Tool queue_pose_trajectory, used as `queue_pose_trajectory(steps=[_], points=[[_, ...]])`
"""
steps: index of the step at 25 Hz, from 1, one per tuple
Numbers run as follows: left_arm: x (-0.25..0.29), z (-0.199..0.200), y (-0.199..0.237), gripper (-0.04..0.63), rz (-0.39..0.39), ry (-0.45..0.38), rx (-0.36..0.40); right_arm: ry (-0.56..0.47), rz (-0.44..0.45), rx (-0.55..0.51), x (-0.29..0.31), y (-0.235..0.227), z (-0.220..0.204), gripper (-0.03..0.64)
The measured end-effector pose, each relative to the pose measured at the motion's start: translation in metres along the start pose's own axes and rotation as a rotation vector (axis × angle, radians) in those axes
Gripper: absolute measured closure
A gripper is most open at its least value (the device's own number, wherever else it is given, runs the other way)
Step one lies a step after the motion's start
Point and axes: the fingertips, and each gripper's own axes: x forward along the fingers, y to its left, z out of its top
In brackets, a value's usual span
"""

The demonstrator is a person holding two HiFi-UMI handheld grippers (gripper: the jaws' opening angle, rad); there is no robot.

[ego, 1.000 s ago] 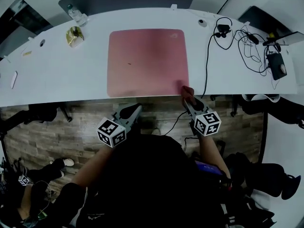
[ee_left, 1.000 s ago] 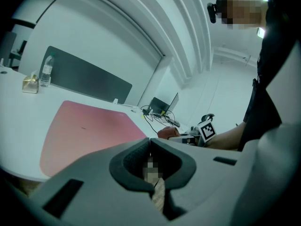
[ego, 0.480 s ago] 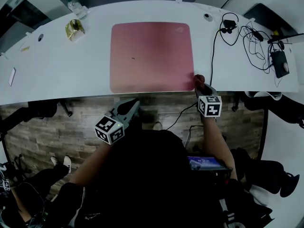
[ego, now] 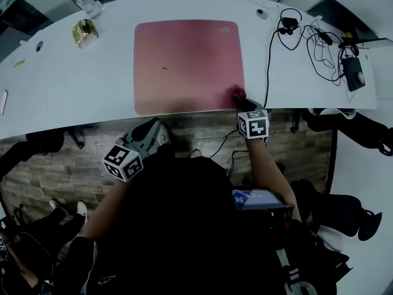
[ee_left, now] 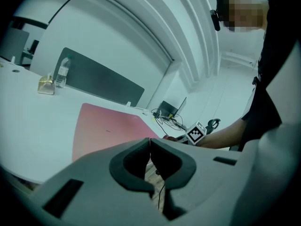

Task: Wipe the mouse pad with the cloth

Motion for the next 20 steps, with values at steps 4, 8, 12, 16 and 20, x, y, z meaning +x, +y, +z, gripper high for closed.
queue_pose_trajectory(steps=[4,8,12,16,20], points=[[-0.001,0.005,0.008,0.586,-0.005,-0.006,-0.004,0.0,0.059,-0.008,0.005,0.029,0.007,0.503],[-0.006,0.009,0.019,0.586,-0.002,-0.008,-0.007,-0.007,0.105,-0.003,0.01,0.056,0.015,0.503],[-0.014,0.011,0.031,0.586,0.006,-0.009,-0.018,-0.008,0.154,0.011,0.013,0.082,0.021,0.503],[-0.021,0.012,0.045,0.586,0.011,-0.006,-0.025,-0.011,0.218,-0.011,0.021,0.114,0.033,0.503],[-0.025,0.012,0.054,0.586,0.01,0.001,-0.034,-0.008,0.264,-0.045,0.026,0.142,0.041,0.503]])
